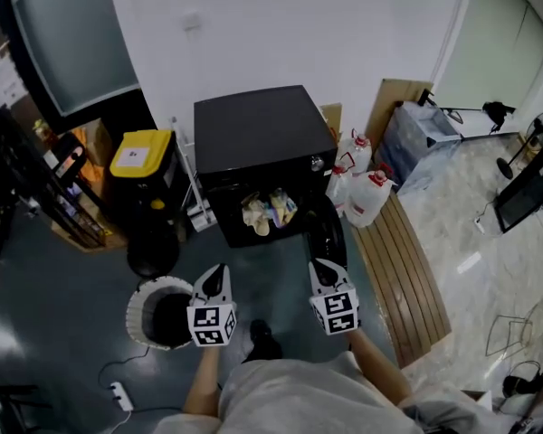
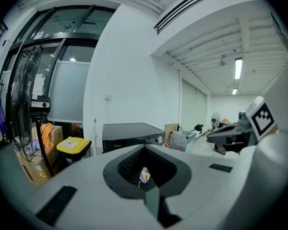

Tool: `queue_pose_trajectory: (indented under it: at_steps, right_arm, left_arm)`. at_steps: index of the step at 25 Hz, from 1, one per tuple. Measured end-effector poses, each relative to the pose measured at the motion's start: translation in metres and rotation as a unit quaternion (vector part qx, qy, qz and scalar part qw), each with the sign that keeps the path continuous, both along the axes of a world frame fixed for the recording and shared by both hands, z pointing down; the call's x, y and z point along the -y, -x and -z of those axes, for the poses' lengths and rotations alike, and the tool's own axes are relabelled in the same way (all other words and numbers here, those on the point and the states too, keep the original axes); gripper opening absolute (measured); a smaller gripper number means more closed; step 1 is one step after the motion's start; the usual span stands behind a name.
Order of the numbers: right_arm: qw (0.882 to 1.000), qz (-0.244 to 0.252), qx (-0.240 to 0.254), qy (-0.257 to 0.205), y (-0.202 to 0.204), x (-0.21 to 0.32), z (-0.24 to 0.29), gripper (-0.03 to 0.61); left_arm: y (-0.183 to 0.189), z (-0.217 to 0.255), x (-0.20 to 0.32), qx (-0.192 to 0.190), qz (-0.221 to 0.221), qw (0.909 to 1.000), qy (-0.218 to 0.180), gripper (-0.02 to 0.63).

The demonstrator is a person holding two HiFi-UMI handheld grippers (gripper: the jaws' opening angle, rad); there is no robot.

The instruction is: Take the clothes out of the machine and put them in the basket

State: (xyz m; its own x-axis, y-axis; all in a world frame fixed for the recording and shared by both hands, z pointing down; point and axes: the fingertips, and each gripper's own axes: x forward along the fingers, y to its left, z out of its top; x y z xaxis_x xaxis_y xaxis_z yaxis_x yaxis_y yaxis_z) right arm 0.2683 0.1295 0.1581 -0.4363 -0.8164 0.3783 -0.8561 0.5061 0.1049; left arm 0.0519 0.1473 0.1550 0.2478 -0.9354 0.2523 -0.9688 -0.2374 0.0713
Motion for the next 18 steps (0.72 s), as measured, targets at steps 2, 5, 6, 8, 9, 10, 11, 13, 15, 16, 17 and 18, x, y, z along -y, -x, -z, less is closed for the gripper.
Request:
queue_pose_trajectory:
  at_steps: [2, 5, 6, 8, 9, 10, 11, 13, 15, 16, 17, 18]
  right_arm:
    - [1.000, -0.003, -0.003, -0.002, 0.014, 0.025, 0.002, 0.021]
    - [1.000, -0.009, -0.006, -0.004, 0.033, 0.059, 0.004, 0.021]
    - [1.000, -0.010, -0.007, -0.005, 0.038, 0.070, 0.005, 0.021]
    - [1.000, -0.016, -0.009, -0.007, 0.044, 0.091, 0.006, 0.021]
    - [1.000, -0.019, -0.009, -0.008, 0.045, 0.101, 0.005, 0.021]
    - [1.000, -0.023, -0.009, -0.008, 0.046, 0.111, 0.005, 0.021]
    - [1.000, -0.025, -0.010, -0.008, 0.047, 0.121, 0.004, 0.021]
    - [1.000, -0.027, -0.011, -0.005, 0.051, 0.137, 0.003, 0.021]
    - [1.000, -0.027, -0.016, -0.001, 0.054, 0.151, -0.001, 0.021]
    - [0.999, -0.027, -0.017, 0.000, 0.055, 0.157, -0.003, 0.021]
    - [0.999, -0.027, -0.018, 0.001, 0.055, 0.163, -0.006, 0.021]
    - [0.999, -0.028, -0.017, 0.002, 0.054, 0.170, -0.009, 0.021]
  left_arm:
    - [0.016, 0.003, 0.026, -0.001, -0.003, 1.0000, -0.002, 0.018]
    - [0.038, 0.005, 0.063, -0.003, -0.005, 1.0000, -0.006, 0.018]
    - [0.043, 0.005, 0.074, -0.003, -0.006, 1.0000, -0.007, 0.018]
    - [0.053, 0.005, 0.095, -0.002, -0.009, 0.9999, -0.008, 0.018]
    - [0.057, 0.004, 0.105, -0.001, -0.011, 0.9999, -0.007, 0.018]
    - [0.060, 0.003, 0.114, 0.001, -0.013, 0.9999, -0.006, 0.018]
    - [0.063, 0.001, 0.123, 0.003, -0.017, 0.9998, -0.005, 0.018]
    - [0.068, -0.001, 0.138, 0.008, -0.023, 0.9997, -0.004, 0.018]
    - [0.073, -0.002, 0.151, 0.011, -0.026, 0.9996, -0.002, 0.018]
    - [0.075, -0.003, 0.156, 0.011, -0.026, 0.9996, 0.000, 0.018]
    - [0.077, -0.006, 0.160, 0.011, -0.026, 0.9996, 0.002, 0.018]
    - [0.077, -0.009, 0.164, 0.012, -0.026, 0.9996, 0.006, 0.018]
